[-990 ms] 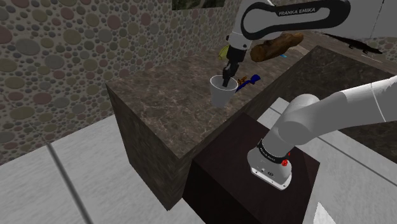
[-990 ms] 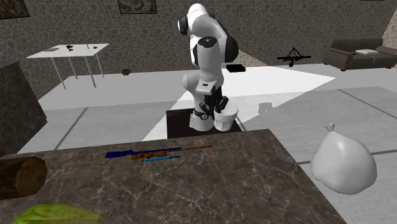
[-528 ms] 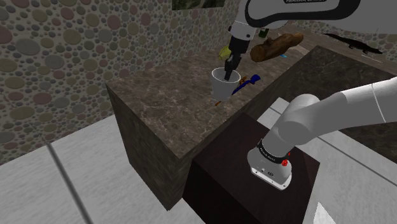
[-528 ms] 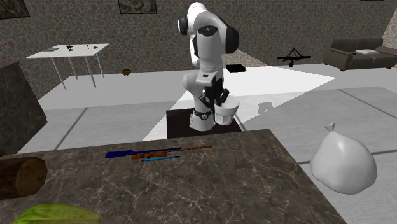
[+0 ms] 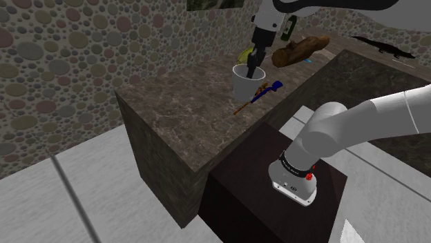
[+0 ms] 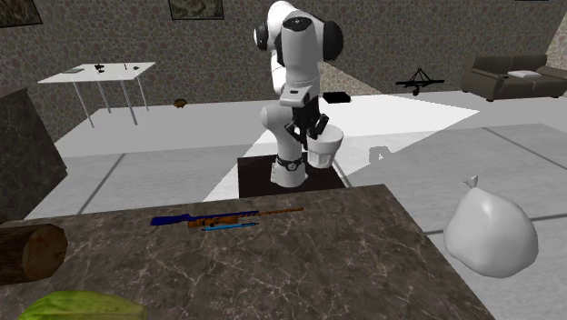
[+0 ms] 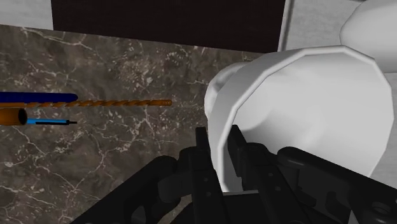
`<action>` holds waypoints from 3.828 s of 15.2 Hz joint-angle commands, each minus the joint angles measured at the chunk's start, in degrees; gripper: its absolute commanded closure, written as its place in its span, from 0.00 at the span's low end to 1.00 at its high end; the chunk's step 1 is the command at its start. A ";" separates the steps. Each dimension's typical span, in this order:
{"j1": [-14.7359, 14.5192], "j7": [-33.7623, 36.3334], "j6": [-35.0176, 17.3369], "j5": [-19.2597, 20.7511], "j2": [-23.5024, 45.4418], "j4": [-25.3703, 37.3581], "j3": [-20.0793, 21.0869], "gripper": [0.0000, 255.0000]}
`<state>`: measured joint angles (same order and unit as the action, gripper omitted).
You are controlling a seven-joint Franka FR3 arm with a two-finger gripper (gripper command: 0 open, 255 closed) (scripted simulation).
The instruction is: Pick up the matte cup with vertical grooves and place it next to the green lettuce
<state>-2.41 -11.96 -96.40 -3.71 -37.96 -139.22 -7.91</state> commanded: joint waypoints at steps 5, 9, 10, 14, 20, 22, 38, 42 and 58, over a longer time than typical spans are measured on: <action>1.76 -5.37 0.98 2.73 3.77 4.30 -4.64 1.00; 3.13 -10.90 0.93 4.74 8.38 8.53 -9.24 1.00; 3.42 -12.30 0.93 5.09 9.67 9.74 -10.37 1.00; 4.34 -18.02 0.99 5.85 15.37 15.18 -14.88 1.00; 5.64 -27.25 1.69 4.53 25.70 25.25 -21.44 1.00; 6.26 -30.55 2.21 3.32 29.69 29.17 -23.52 1.00; 25.98 -52.34 16.09 -15.46 68.90 74.55 -29.21 1.00; 24.80 -52.64 12.53 -15.09 68.17 70.14 -29.29 1.00; 22.43 -54.04 0.37 -15.52 68.39 57.64 -28.90 1.00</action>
<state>20.08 -65.93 -95.36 -19.11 30.26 -81.08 -36.87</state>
